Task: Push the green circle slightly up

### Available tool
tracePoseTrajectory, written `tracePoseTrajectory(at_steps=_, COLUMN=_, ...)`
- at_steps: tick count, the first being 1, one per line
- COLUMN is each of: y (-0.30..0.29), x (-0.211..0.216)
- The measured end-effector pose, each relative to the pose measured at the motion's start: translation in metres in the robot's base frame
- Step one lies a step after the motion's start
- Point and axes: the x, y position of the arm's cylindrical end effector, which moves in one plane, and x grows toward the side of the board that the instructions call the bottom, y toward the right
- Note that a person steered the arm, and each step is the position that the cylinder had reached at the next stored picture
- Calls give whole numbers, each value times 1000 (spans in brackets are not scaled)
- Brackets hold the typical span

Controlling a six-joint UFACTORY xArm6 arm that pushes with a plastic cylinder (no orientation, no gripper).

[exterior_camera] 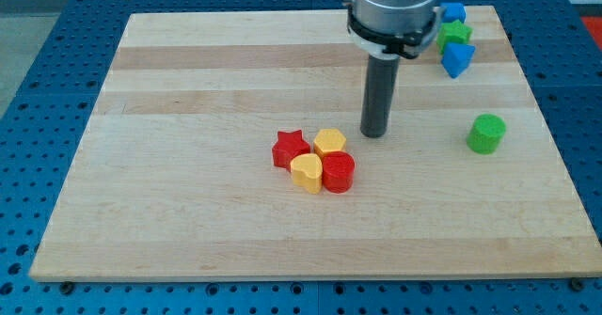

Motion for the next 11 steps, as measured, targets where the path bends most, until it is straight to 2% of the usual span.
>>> tracePoseTrajectory(at_steps=2, y=61, x=64)
tracePoseTrajectory(at_steps=3, y=123, x=64)
tracePoseTrajectory(at_steps=4, y=142, x=50)
tracePoseTrajectory(at_steps=6, y=131, x=-4)
tracePoseTrajectory(at_steps=8, y=133, x=-35)
tracePoseTrajectory(at_steps=11, y=93, x=-97)
